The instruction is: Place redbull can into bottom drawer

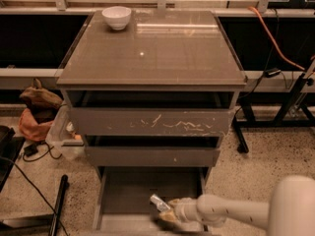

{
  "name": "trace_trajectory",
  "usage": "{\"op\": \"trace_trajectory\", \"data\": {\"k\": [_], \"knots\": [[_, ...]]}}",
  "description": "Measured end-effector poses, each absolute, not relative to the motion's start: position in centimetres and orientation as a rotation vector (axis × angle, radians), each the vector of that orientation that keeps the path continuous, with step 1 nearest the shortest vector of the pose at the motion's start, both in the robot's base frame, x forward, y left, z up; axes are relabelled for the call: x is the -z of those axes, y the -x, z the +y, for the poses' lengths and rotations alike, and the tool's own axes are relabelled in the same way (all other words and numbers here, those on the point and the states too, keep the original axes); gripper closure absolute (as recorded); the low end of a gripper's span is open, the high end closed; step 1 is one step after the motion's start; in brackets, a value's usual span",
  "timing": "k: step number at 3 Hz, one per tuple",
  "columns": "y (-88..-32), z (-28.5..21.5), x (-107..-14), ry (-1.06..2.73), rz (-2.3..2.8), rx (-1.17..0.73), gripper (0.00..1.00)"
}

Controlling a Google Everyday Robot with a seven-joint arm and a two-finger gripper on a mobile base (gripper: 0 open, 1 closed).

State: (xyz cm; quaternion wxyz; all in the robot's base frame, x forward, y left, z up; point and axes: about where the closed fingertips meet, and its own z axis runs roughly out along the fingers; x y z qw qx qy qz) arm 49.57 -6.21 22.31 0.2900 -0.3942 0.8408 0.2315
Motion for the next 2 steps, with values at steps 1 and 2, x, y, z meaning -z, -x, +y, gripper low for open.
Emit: {"op": "trace_trajectory", "data": {"k": [1,2], "knots": [[-51.8,-5.0,-21.5,1.129,2.293,-0.566,1.00],[-53.1,-3.6,-19.7,1.198,2.325,-0.582,1.00]]}}
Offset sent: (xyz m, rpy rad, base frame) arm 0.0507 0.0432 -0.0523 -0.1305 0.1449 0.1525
